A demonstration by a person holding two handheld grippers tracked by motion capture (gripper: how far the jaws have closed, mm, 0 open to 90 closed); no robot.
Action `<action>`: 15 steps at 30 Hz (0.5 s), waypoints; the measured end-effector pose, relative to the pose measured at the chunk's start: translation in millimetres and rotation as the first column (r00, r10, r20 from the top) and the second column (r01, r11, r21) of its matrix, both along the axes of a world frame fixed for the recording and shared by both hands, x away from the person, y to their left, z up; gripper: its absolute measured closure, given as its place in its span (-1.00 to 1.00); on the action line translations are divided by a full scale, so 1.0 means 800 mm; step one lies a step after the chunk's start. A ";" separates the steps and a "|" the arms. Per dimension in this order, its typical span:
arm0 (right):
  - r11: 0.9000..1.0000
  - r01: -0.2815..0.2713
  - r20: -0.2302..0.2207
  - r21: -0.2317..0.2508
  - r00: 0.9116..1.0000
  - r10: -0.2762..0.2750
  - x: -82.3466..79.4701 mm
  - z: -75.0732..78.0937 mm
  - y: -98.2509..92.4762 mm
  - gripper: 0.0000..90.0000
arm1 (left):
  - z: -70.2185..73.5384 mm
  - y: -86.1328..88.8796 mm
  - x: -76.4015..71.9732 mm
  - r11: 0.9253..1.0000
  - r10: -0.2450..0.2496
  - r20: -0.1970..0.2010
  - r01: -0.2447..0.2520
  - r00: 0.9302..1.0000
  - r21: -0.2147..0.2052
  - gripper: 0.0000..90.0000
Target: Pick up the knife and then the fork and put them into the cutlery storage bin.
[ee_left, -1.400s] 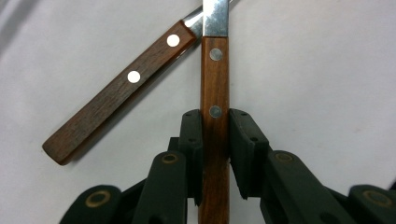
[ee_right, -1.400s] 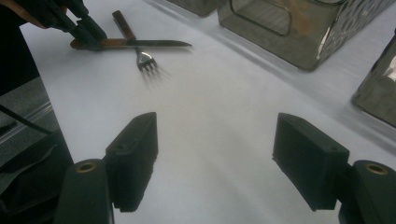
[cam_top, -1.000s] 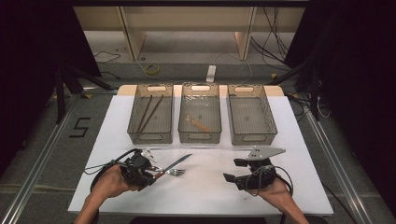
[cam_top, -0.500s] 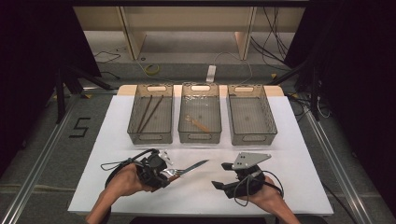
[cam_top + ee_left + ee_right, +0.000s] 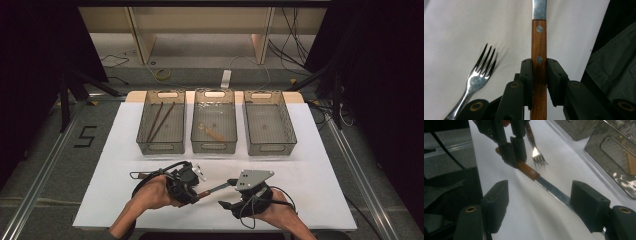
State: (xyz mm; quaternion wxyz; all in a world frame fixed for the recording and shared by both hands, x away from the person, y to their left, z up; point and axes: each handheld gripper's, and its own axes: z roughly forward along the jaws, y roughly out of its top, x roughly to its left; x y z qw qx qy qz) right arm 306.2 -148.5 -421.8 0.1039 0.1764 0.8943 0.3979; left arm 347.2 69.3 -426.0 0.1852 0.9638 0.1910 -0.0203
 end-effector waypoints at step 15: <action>0.983 -0.094 0.135 -0.157 0.984 0.116 -0.014 -0.017 0.024 -0.17 | 0.007 -0.022 -0.004 0.998 -0.056 -0.036 0.056 0.998 -0.014 0.67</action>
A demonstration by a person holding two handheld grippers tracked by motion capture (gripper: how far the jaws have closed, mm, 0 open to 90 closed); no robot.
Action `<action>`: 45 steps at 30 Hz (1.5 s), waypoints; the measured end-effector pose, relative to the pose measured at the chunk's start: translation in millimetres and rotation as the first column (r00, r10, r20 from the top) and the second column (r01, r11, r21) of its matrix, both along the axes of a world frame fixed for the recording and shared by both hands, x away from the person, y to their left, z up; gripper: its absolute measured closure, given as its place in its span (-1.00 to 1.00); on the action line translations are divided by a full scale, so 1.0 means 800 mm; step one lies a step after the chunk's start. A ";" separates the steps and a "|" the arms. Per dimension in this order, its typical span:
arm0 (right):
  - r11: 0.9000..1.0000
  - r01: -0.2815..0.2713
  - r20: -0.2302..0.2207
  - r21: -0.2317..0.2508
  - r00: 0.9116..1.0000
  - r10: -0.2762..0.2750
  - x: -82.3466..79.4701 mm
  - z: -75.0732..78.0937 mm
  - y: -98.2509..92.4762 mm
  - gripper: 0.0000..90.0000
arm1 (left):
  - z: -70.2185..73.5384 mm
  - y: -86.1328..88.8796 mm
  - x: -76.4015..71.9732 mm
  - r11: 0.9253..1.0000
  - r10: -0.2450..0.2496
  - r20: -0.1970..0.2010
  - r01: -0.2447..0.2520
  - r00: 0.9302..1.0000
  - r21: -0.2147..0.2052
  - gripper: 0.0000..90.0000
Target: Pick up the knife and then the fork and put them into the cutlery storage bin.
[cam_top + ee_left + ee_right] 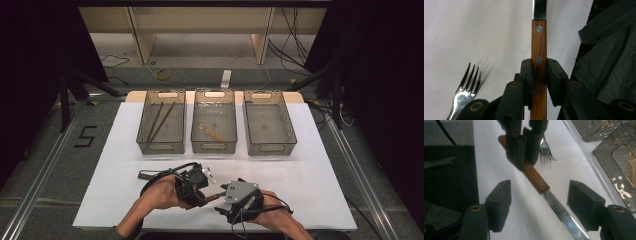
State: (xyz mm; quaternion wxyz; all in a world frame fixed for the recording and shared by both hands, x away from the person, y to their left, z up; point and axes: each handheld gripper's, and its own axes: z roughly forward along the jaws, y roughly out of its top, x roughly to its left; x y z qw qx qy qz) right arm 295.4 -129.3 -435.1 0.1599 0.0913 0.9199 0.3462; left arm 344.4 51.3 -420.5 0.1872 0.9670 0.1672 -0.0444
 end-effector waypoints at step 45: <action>0.944 -0.152 0.194 -0.293 0.957 0.215 -0.013 -0.023 0.009 0.73 | 0.002 -0.011 0.005 0.999 0.001 -0.026 -0.002 1.000 -0.051 0.23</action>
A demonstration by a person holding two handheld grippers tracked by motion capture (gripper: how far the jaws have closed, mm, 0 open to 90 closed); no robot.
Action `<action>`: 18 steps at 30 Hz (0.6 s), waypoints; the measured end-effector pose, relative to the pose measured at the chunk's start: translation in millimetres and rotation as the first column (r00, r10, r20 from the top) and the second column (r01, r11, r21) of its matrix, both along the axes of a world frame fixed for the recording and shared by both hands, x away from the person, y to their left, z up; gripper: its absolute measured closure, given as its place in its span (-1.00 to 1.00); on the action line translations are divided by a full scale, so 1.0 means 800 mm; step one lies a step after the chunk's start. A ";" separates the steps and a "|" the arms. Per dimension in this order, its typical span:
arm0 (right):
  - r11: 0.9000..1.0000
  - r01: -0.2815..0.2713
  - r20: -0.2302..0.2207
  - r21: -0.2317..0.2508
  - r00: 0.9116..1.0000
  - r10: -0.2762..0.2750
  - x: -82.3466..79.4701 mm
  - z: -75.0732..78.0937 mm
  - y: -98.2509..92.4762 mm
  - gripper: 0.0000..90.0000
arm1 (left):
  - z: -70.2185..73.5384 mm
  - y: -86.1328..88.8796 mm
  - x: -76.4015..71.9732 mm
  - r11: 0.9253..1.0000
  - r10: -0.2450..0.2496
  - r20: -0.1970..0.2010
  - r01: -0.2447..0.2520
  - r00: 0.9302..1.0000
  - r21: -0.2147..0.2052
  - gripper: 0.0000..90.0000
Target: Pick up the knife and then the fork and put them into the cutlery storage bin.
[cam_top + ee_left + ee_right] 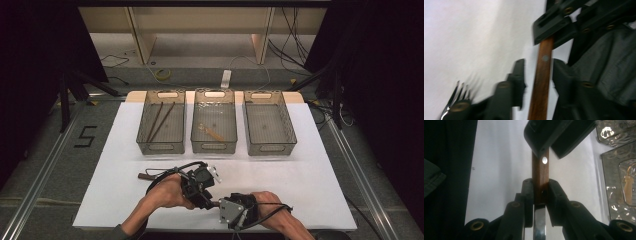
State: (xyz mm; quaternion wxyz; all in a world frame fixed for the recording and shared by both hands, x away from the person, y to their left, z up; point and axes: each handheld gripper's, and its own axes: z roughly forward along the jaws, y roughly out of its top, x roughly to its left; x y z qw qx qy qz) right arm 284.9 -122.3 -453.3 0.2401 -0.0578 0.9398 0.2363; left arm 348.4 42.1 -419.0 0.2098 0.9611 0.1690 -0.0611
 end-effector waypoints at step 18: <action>0.988 0.138 -0.011 0.063 0.990 -0.138 0.019 0.011 -0.027 0.72 | 0.009 0.057 0.015 0.969 0.202 0.145 -0.176 0.969 -0.172 -0.56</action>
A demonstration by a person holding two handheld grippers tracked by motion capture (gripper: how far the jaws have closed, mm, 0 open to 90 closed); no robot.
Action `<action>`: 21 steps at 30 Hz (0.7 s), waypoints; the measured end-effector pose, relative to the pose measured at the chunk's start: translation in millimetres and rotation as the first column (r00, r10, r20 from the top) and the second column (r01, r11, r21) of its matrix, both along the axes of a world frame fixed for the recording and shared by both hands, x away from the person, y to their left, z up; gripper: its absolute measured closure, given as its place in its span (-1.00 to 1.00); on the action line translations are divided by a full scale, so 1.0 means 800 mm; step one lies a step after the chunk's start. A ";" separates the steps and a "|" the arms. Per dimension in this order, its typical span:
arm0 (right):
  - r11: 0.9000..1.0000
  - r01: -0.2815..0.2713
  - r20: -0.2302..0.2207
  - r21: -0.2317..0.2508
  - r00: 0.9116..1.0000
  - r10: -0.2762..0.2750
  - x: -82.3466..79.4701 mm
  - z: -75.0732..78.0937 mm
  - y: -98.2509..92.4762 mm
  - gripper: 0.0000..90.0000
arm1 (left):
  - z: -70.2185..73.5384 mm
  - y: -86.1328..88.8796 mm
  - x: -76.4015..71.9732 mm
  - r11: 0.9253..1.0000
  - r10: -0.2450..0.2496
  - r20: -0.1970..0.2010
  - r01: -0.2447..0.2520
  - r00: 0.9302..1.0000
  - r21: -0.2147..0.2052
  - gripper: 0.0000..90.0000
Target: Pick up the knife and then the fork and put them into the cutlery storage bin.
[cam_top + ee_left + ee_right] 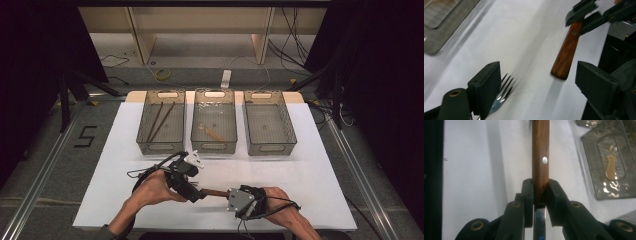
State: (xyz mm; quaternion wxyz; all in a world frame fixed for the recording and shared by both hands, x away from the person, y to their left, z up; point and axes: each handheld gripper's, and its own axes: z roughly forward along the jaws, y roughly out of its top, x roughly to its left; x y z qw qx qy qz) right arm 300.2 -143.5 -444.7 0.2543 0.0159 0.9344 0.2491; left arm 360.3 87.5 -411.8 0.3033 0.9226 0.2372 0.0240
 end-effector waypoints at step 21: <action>0.947 0.266 -0.141 0.180 0.960 -0.243 0.045 0.030 -0.045 0.72 | -0.005 0.071 0.012 0.966 0.212 0.083 -0.196 0.974 -0.171 -0.63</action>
